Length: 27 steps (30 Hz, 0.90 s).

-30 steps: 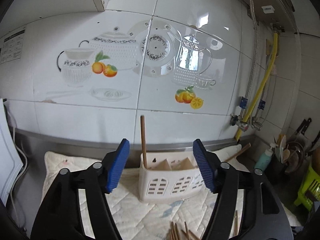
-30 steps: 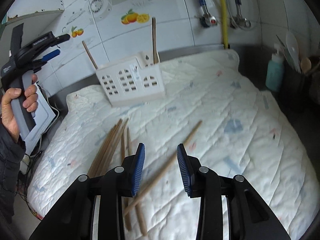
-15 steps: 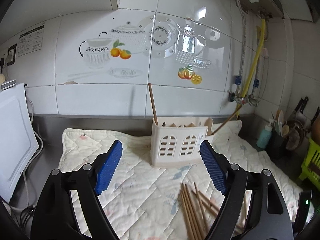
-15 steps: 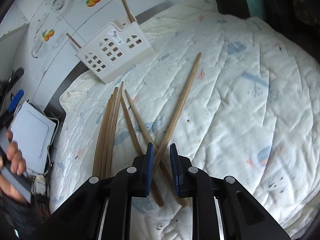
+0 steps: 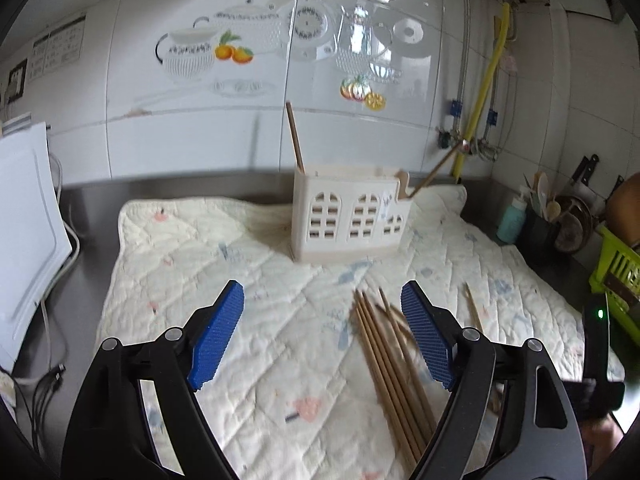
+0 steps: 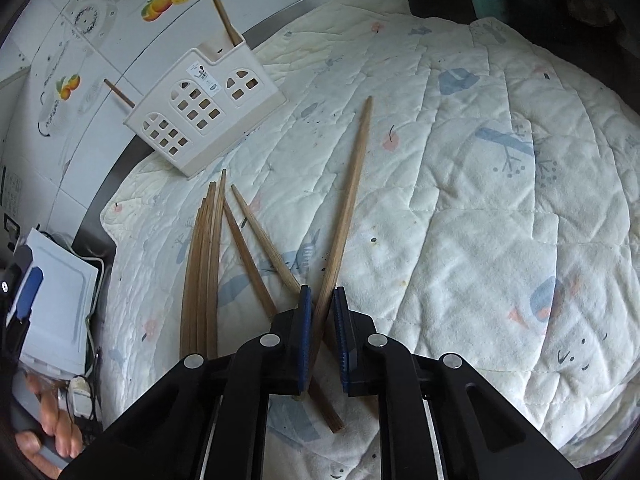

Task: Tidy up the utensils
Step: 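Grasp another chopstick from the pile with the right gripper while the left gripper grasps one too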

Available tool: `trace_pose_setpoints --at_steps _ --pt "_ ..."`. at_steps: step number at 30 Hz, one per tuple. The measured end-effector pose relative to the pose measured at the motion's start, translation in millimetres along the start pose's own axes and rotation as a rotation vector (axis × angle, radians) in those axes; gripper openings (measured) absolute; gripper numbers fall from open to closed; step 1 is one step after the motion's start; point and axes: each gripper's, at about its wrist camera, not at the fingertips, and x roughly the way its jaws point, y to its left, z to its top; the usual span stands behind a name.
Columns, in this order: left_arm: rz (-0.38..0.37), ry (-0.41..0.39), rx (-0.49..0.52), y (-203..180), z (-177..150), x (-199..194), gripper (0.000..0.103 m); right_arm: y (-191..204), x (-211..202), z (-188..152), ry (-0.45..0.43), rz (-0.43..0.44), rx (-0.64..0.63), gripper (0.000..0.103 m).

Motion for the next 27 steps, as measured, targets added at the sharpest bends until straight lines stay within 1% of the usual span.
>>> trace_pose_setpoints --at_steps 2,5,7,8,9,10,12,16,17,20,21,27 --pt "-0.016 0.035 -0.013 1 -12 0 0.080 0 -1 1 -0.007 -0.013 -0.017 0.007" --pt "-0.047 0.098 -0.041 1 -33 0 0.079 0 -2 1 -0.013 -0.041 -0.058 0.007" --pt "-0.056 0.141 -0.046 -2 -46 1 0.074 -2 -4 1 -0.019 -0.062 -0.091 0.007" --pt "-0.066 0.163 -0.044 -5 -54 2 0.069 -2 -5 0 -0.022 -0.073 -0.105 0.007" --pt "-0.071 0.185 -0.045 -9 -62 4 0.062 -3 -6 0 -0.025 -0.081 -0.116 0.007" --pt "-0.073 0.202 -0.049 -11 -67 6 0.059 -3 -7 0 -0.032 -0.094 -0.136 0.007" --pt "-0.105 0.249 -0.071 -16 -80 13 0.048 -3 -10 -2 -0.046 -0.119 -0.176 0.007" --pt "-0.142 0.314 -0.127 -25 -95 25 0.037 -3 -12 -6 -0.057 -0.145 -0.240 0.007" --pt "-0.144 0.318 -0.128 -27 -97 27 0.033 -3 -12 -6 -0.057 -0.144 -0.252 0.007" --pt "-0.124 0.335 -0.126 -35 -100 36 0.028 -5 -12 -7 -0.057 -0.137 -0.276 0.007" --pt "-0.114 0.342 -0.123 -37 -100 39 0.024 -6 -11 -7 -0.054 -0.131 -0.279 0.007" --pt "-0.071 0.369 -0.111 -44 -104 50 0.024 -9 -12 -7 -0.056 -0.105 -0.304 0.007"
